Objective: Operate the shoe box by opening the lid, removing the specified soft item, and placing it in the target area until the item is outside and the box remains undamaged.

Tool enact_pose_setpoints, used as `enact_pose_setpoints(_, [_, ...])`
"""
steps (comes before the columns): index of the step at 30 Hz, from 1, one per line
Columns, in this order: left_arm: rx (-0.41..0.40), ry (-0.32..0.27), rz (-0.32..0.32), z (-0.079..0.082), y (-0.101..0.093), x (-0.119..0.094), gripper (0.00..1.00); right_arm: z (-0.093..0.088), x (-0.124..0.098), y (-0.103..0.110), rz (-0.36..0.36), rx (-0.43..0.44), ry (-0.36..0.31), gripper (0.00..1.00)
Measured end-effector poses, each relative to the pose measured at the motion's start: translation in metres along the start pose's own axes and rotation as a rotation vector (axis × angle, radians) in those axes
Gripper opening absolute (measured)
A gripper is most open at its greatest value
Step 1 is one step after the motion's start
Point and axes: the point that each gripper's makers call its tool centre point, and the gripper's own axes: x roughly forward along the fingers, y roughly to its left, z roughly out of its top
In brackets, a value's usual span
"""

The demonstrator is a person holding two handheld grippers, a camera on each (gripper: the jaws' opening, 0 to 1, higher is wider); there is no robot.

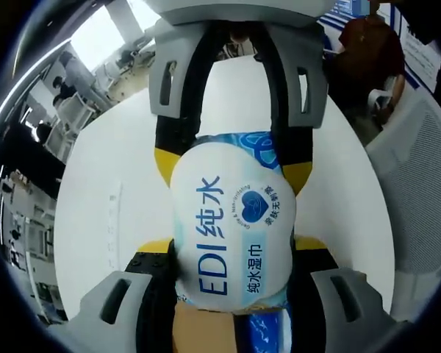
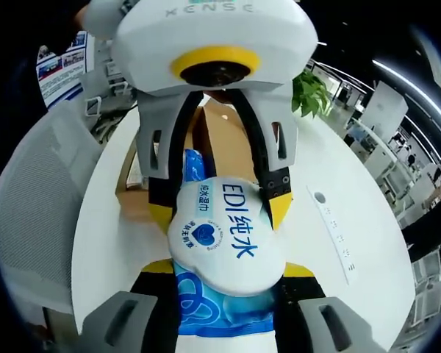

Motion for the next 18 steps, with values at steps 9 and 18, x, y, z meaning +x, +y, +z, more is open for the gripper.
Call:
enact_pose_setpoints(9, [-0.009,-0.001,-0.001,-0.003,0.003,0.011,0.60,-0.008,0.008,-0.005,0.007,-0.007,0.005,0.46])
enact_pose_setpoints(18, [-0.019,0.002,-0.005,-0.009,0.007,0.027,0.60,-0.019,0.019,-0.008,0.015,-0.012,0.008,0.46])
